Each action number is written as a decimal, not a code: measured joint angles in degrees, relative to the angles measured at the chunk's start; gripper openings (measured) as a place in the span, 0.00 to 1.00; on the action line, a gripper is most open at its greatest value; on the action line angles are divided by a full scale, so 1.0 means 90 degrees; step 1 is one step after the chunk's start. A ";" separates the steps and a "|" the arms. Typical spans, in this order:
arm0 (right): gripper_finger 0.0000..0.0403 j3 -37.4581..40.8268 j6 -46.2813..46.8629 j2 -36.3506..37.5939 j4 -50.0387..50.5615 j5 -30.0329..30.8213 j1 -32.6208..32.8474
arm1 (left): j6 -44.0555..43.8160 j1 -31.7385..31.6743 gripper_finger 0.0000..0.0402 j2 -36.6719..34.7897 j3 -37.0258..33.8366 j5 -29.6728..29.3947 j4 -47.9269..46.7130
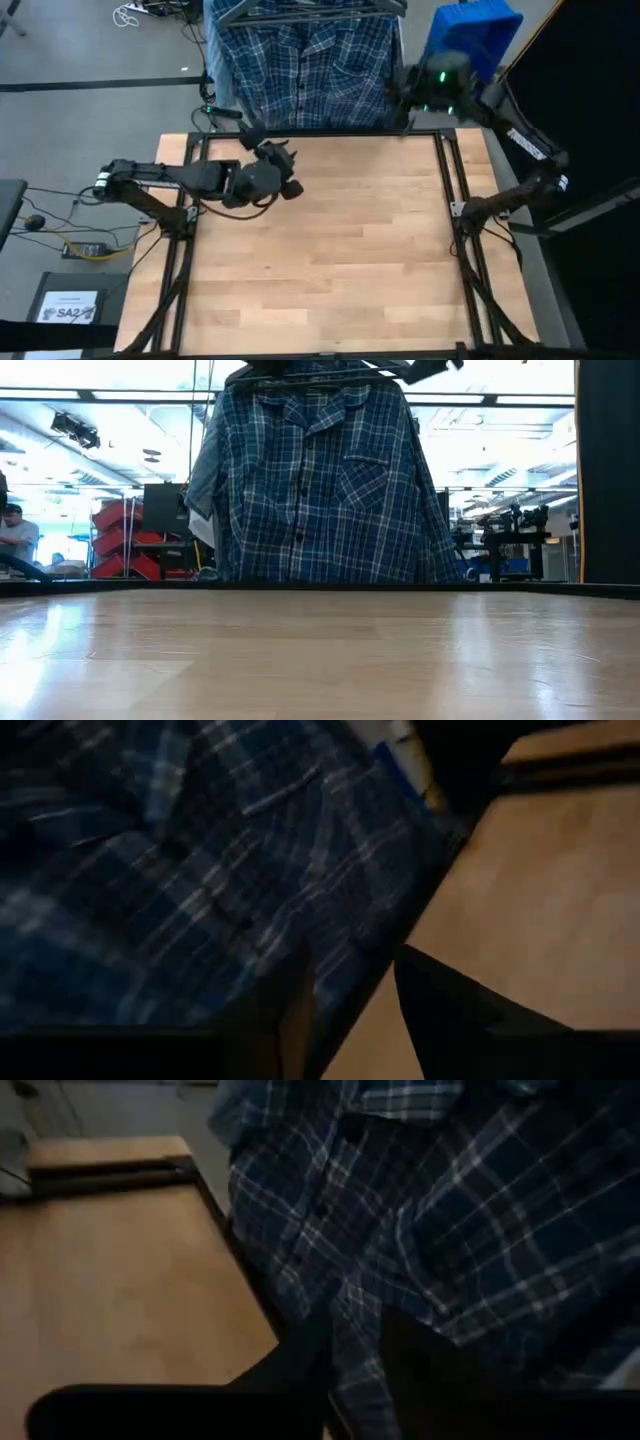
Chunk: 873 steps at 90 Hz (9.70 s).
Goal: Hang clothes
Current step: Unhang the black hanger from the hanging rack
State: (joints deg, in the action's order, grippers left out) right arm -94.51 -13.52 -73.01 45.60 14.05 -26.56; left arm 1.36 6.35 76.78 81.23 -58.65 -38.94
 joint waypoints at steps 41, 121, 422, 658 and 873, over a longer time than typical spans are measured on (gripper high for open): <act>0.01 0.3890 0.1709 0.1757 -0.2403 0.1753 0.2981 | -0.1003 0.0551 0.18 -0.1631 -0.3305 0.1557 0.2959; 0.02 0.7336 0.1932 0.2111 -0.7426 0.1986 0.3761 | -0.0493 0.0459 0.13 -0.1268 -0.5081 0.1077 0.7359; 0.08 0.7435 -0.1523 -0.0884 -1.1645 0.2149 0.1346 | 0.2989 -0.2403 0.07 0.0939 -0.2586 0.0833 0.9224; 0.05 0.5835 0.0811 -0.2800 -1.1207 0.0432 0.0815 | 0.5969 -0.3249 0.53 0.1097 -0.2239 0.2642 0.8560; 0.09 0.5837 0.1518 -0.1040 -1.0049 0.0468 0.1196 | 0.8802 -0.5758 0.53 0.2267 0.0852 0.4964 0.8303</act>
State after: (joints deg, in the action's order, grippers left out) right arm -41.98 0.14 -82.38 -44.84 18.26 -15.79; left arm 80.58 -45.47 97.19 88.90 -13.98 35.79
